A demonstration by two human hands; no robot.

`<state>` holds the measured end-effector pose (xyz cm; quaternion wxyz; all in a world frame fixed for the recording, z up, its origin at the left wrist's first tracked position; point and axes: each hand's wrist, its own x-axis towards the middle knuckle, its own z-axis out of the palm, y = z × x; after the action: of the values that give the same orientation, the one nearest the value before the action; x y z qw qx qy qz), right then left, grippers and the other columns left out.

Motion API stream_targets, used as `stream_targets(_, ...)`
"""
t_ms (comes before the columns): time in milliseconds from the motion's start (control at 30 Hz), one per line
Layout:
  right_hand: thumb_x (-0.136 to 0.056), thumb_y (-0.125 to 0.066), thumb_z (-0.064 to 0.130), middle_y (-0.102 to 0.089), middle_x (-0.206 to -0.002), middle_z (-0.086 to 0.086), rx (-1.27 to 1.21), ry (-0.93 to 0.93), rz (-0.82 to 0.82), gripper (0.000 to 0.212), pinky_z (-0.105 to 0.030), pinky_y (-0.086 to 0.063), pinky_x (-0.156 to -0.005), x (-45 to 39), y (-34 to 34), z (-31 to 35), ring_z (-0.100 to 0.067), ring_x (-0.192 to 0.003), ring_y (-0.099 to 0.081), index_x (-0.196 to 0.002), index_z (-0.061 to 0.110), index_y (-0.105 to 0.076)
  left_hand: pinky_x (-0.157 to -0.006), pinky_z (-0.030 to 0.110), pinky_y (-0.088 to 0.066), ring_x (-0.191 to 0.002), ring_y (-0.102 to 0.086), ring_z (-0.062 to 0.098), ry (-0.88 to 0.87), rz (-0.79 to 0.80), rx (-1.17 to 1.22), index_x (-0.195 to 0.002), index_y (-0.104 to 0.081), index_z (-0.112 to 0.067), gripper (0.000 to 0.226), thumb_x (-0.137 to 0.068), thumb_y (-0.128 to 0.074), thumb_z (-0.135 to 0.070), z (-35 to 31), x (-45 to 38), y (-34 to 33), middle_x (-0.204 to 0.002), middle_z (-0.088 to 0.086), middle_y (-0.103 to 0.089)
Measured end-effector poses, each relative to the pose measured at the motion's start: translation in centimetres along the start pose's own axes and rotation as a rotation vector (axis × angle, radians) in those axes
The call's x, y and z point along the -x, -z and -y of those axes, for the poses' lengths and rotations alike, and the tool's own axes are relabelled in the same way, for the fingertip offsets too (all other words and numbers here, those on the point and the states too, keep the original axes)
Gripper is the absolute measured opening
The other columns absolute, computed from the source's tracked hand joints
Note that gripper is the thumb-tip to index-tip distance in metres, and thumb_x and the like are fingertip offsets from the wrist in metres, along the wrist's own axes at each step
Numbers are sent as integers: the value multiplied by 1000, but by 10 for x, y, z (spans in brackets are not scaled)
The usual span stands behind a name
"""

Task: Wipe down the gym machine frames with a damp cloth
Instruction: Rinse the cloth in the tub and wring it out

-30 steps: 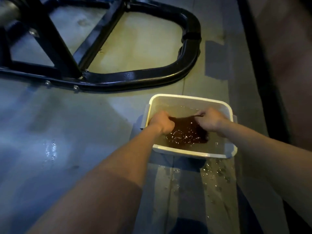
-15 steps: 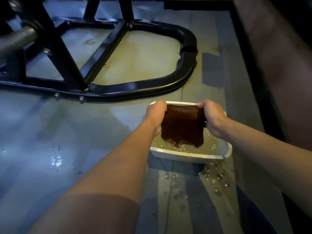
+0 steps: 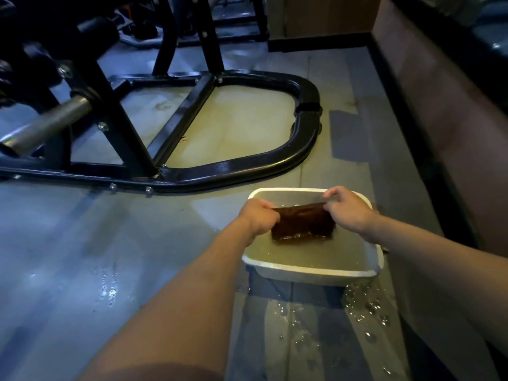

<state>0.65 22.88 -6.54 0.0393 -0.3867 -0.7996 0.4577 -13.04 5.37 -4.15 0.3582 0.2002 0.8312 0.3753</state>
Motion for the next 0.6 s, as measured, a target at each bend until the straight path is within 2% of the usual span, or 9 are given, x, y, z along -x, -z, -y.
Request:
stream_targets(67, -101, -59, 12, -67, -99, 0, 175, 107, 84, 16, -20, -48, -67, 2, 0, -6, -18, -91, -63, -104, 28, -61, -85, 32, -54, -98, -63, 23, -67, 29, -299, -103, -74, -11, 12, -98, -64, -11, 7, -1, -2, -101, 11, -69)
stream_targets(167, -98, -64, 14, -67, -104, 2, 493, 163, 208, 18, -31, -52, -84, 7, -8, -12, -20, -100, -62, -97, 31, -61, -80, 31, -49, -93, -63, 22, -125, 89, -667, -105, -75, -15, 11, -94, -71, -16, 20, 1, -13, -97, 5, -69)
stream_targets(267, -97, -62, 15, -63, -104, 2, 798, 251, 269, 19, -29, -46, -77, 16, -18, -15, -20, -95, -58, -101, 33, -59, -89, 35, -55, -94, -65, 24, -127, 133, -834, -111, -75, -16, 18, -94, -71, -16, 27, 2, -22, -99, 4, -69)
stream_targets(333, -97, -61, 13, -61, -98, 2, 856, 280, 309, 18, -25, -39, -67, 19, -21, -13, -18, -91, -56, -98, 31, -59, -92, 38, -56, -96, -66, 26, -125, 151, -877, -112, -76, -16, 19, -93, -72, -16, 28, 1, -24, -101, 4, -70)
stream_targets(400, -96, -61, 13, -61, -96, 4, 839, 273, 323, 17, -23, -38, -65, 18, -18, -9, -17, -90, -57, -97, 30, -60, -91, 37, -56, -97, -66, 25, -131, 154, -858, -111, -76, -15, 17, -94, -72, -16, 26, 1, -23, -101, 5, -70)
stream_targets(467, -96, -61, 11, -65, -100, 4, 718, 240, 305, 20, -24, -43, -72, 14, -9, -5, -16, -95, -60, -99, 30, -62, -84, 32, -55, -95, -65, 23, -123, 124, -745, -105, -76, -13, 13, -96, -67, -13, 23, 2, -20, -97, 6, -70)
stream_targets(600, -102, -52, 10, -67, -102, -2, 258, 123, 141, 17, -27, -48, -76, 5, 9, 2, -19, -100, -63, -106, 23, -63, -72, 30, -49, -79, -59, 18, -97, 20, -250, -81, -68, -8, 18, -95, -62, -16, 6, 7, -2, -80, 8, -62)
